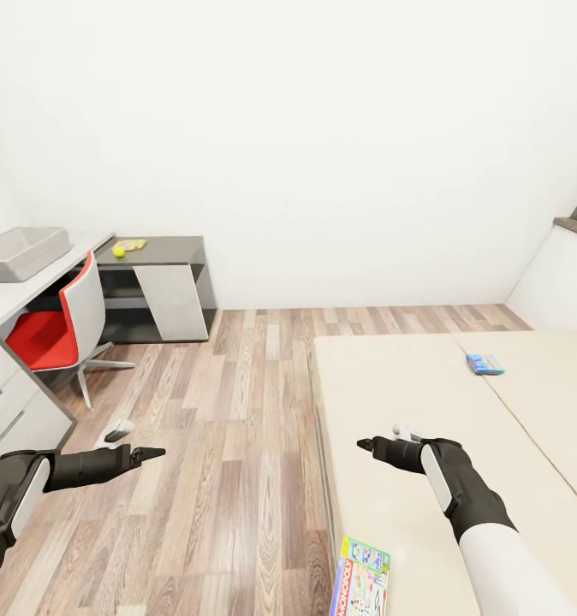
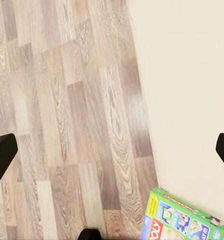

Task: Put all the toys in the child's room - the three board games (two on the bed and one on the table), the two jigsaw puzzles on the table, and the tennis ball on the table - inside the toy box on the table in the child's room.

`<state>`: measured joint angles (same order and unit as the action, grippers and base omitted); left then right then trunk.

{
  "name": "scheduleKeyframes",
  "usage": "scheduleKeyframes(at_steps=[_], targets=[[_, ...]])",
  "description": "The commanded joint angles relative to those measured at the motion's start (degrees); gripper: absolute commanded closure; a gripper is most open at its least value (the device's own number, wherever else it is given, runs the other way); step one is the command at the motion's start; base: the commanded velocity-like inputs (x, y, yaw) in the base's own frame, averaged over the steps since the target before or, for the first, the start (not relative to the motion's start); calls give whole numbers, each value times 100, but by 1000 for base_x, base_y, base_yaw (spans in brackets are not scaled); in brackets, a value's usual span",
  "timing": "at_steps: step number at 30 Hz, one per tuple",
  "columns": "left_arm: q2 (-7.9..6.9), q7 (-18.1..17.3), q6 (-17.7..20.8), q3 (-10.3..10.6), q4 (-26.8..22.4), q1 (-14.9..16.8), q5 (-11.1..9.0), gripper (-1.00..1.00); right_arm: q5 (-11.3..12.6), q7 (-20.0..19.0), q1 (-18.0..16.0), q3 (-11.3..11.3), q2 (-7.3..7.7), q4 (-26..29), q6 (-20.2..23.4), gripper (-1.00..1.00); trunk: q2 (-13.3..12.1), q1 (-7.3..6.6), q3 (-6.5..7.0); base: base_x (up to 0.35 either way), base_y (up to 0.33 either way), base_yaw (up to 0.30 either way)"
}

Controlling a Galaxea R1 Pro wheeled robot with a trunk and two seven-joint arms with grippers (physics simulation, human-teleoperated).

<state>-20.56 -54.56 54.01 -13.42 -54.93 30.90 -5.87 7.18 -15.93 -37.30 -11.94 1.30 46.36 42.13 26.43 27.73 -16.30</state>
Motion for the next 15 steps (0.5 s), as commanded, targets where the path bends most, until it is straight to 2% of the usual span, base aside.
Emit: scheduleKeyframes(at_steps=[1,15], targets=[[-1,2,40,-2,0,4,-28,-100,40,2,-5,-11,0,5,37,-100,10,3,-10,0,0,0],[7,4,40,-2,0,4,-28,-100,38,-6,-4,-11,-6,46,26,-100,10,3,10,0,0,0]])
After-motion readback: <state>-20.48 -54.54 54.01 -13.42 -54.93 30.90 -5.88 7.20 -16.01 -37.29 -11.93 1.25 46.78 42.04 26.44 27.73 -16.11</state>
